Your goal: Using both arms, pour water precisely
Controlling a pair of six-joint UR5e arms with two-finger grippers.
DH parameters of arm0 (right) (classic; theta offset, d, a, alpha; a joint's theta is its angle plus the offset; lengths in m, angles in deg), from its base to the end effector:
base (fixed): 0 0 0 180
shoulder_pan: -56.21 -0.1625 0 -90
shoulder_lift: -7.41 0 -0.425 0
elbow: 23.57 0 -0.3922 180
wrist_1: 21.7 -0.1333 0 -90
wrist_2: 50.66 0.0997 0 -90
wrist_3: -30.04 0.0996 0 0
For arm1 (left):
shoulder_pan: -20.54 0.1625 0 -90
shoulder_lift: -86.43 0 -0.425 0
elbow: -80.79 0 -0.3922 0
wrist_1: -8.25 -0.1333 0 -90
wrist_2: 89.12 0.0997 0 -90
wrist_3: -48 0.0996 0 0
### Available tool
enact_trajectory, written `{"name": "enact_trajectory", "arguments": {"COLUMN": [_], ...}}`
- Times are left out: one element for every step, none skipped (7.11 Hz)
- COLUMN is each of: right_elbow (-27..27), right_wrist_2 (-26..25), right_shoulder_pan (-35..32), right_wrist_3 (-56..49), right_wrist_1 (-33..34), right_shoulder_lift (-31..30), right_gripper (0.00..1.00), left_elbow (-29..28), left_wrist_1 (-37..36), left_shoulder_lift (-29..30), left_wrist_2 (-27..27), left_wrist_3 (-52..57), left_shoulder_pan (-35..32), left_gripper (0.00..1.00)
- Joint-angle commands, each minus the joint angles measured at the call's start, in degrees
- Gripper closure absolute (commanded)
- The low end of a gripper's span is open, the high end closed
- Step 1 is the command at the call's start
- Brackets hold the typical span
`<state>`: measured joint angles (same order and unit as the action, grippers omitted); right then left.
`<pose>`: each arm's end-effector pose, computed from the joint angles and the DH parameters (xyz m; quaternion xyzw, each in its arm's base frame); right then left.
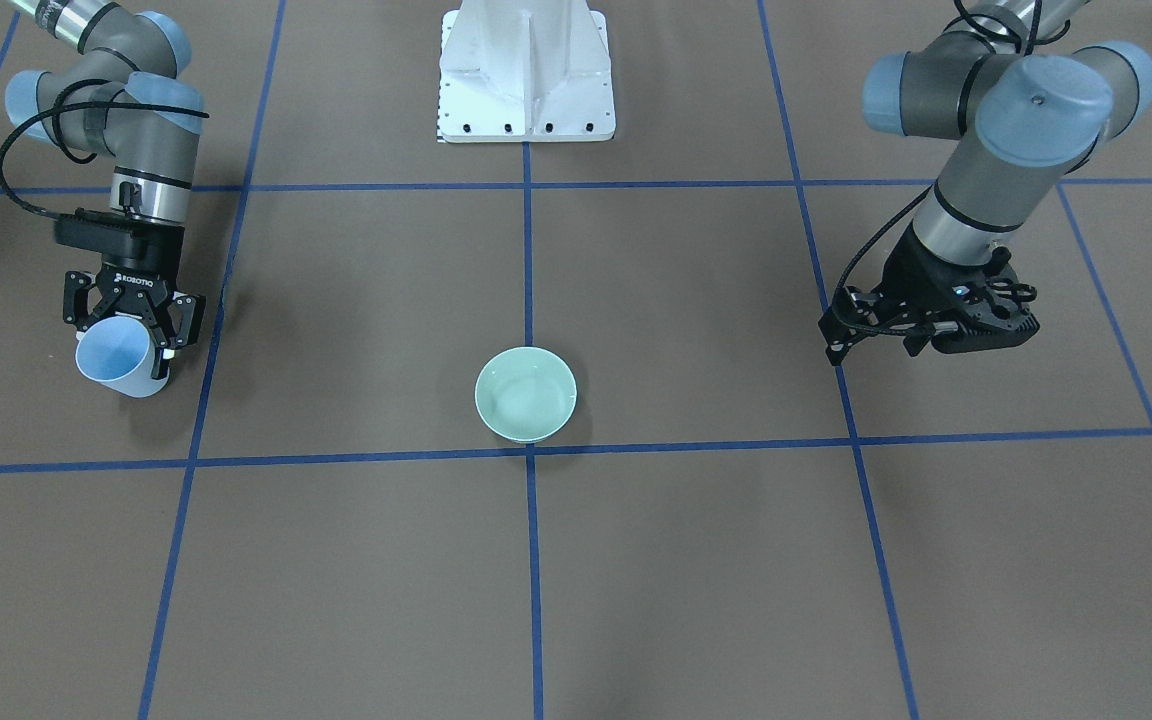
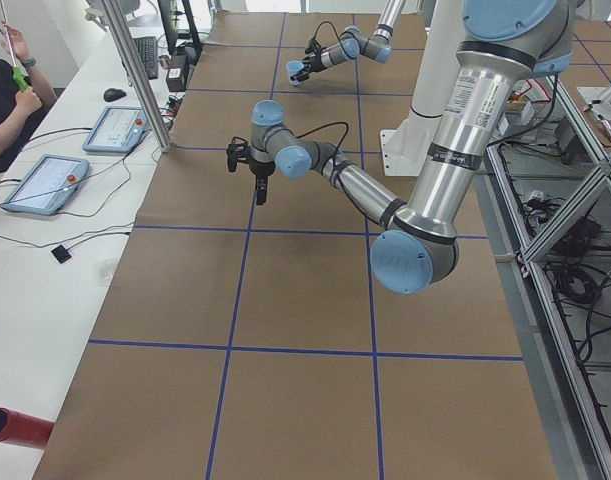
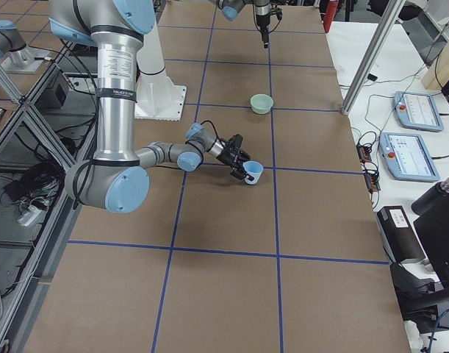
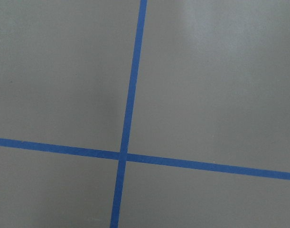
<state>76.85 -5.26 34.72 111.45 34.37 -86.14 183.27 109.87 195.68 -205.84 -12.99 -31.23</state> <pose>-0.3767 -0.3667 0.5283 0.4272 -0.2192 0.2288 0.8468 0.3063 -0.5318 0.3537 0.0693 0.4128 -0.0947 0.9032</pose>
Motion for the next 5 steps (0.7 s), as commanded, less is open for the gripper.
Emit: {"name": "enact_trajectory", "arguments": {"right_elbow": [0.65, 2.22, 4.76, 6.87, 9.16], "right_wrist_2": [0.03, 0.30, 0.47, 0.56, 0.56], "right_shoulder_pan": [-0.12, -0.21, -0.39, -0.39, -0.39], "right_wrist_3": [-0.02, -0.72, -1.59, -2.04, -4.04], "right_wrist_1": [0.00, 0.00, 0.09, 0.17, 0.17], "right_shoulder_lift": [0.04, -0.57, -1.45, -2.85, -4.34], "right_gripper": [0.00, 0.00, 0.00, 0.00, 0.00], "left_elbow": [0.00, 0.00, 0.00, 0.00, 0.00], "left_wrist_1": [-0.01, -0.01, -0.01, -0.01, -0.01], "left_shoulder_lift": [0.00, 0.00, 0.00, 0.00, 0.09], "left_wrist_2": [0.00, 0.00, 0.00, 0.00, 0.00], "left_wrist_3": [-0.09, -0.09, -0.09, -0.09, -0.17], "left_shoulder_pan": [0.00, 0.00, 0.00, 0.00, 0.00], "left_gripper": [0.00, 0.00, 0.00, 0.00, 0.00]}}
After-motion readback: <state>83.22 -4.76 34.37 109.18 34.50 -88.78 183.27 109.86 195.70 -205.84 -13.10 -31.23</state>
